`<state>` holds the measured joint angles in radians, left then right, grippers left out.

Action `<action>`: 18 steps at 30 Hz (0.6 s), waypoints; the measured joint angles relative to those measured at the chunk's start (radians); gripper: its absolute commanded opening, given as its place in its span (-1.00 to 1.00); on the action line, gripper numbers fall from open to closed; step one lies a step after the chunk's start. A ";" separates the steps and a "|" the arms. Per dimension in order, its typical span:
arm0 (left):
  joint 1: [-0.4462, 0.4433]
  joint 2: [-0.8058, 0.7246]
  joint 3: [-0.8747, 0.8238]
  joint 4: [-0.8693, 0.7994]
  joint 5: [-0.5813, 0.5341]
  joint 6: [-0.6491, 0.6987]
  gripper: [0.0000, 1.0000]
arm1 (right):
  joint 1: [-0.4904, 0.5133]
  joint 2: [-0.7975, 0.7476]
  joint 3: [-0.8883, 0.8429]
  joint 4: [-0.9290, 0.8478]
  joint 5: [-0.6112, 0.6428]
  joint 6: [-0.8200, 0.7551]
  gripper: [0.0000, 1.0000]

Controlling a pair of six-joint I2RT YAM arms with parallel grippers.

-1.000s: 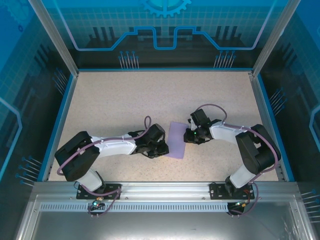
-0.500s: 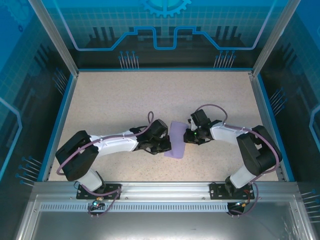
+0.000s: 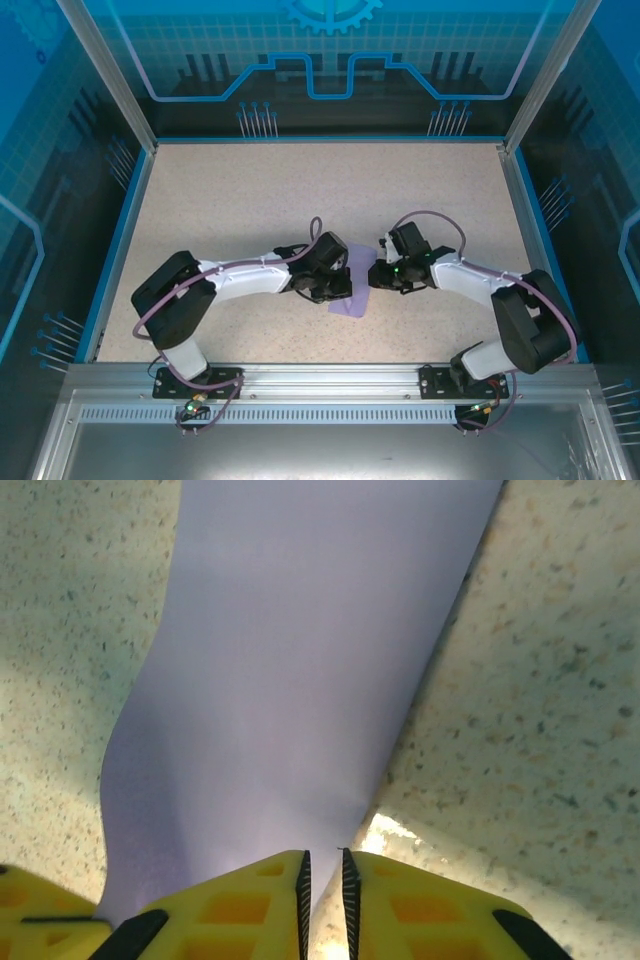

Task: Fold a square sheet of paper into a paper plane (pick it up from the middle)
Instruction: Fold the triangle a second time at the center of the table.

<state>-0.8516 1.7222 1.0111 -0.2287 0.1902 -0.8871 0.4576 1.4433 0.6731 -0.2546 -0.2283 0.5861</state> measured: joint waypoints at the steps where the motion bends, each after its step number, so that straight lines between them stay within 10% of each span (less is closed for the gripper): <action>1: 0.000 0.010 0.011 -0.001 0.004 0.004 -0.89 | 0.000 -0.005 -0.009 0.005 -0.010 0.003 -0.65; 18: 0.001 0.145 0.132 -0.008 0.059 0.034 -0.90 | -0.002 -0.109 -0.172 0.090 -0.132 0.092 -0.76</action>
<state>-0.8505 1.8675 1.1435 -0.2371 0.2489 -0.8532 0.4557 1.3342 0.5007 -0.1650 -0.3599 0.6785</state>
